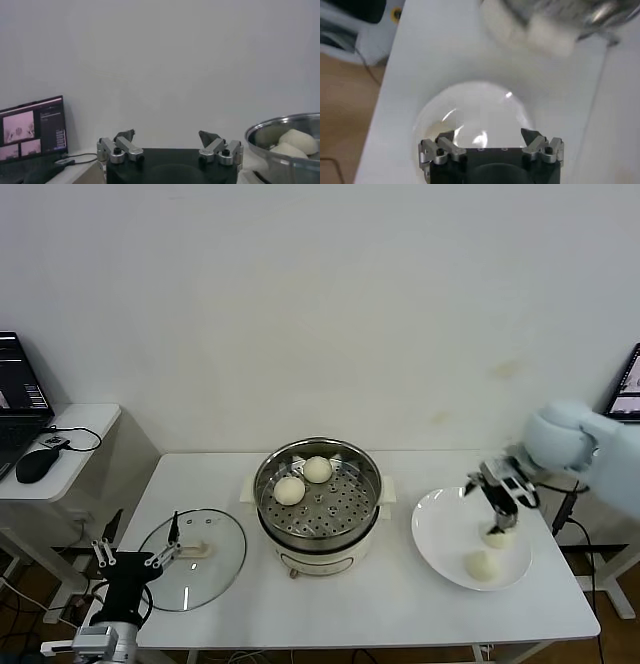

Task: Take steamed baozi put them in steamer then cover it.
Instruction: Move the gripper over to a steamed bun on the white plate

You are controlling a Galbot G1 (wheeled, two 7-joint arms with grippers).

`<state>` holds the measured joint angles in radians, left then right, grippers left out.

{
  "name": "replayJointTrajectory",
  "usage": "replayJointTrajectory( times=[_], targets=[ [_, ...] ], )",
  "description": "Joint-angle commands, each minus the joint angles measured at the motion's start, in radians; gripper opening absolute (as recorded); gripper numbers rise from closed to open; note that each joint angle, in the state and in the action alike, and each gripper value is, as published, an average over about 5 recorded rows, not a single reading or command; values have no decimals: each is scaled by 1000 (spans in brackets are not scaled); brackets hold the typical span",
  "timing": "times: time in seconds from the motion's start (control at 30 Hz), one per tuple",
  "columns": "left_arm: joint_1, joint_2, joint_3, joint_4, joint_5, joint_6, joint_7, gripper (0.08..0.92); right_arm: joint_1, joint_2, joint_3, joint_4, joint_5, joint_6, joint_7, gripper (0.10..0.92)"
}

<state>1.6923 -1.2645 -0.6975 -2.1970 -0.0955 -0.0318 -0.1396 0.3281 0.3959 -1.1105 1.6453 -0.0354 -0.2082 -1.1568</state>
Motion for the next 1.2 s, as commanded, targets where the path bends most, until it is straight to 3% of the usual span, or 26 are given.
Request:
replayJointTrajectory(
  times=[0.03,0.47,1.2],
  targets=[
    [5,-3,5,3,12,-1,0,823,-422,-87,276,-14,-124,37,27,823],
    [3,-8,6,14,23,1,0,823,-555,19,396,-138,-168,34,66,823],
    [-2,-8,2,24,26,-3,-1,823,-575,98,426,-196,-171,-17,91,804]
  ],
)
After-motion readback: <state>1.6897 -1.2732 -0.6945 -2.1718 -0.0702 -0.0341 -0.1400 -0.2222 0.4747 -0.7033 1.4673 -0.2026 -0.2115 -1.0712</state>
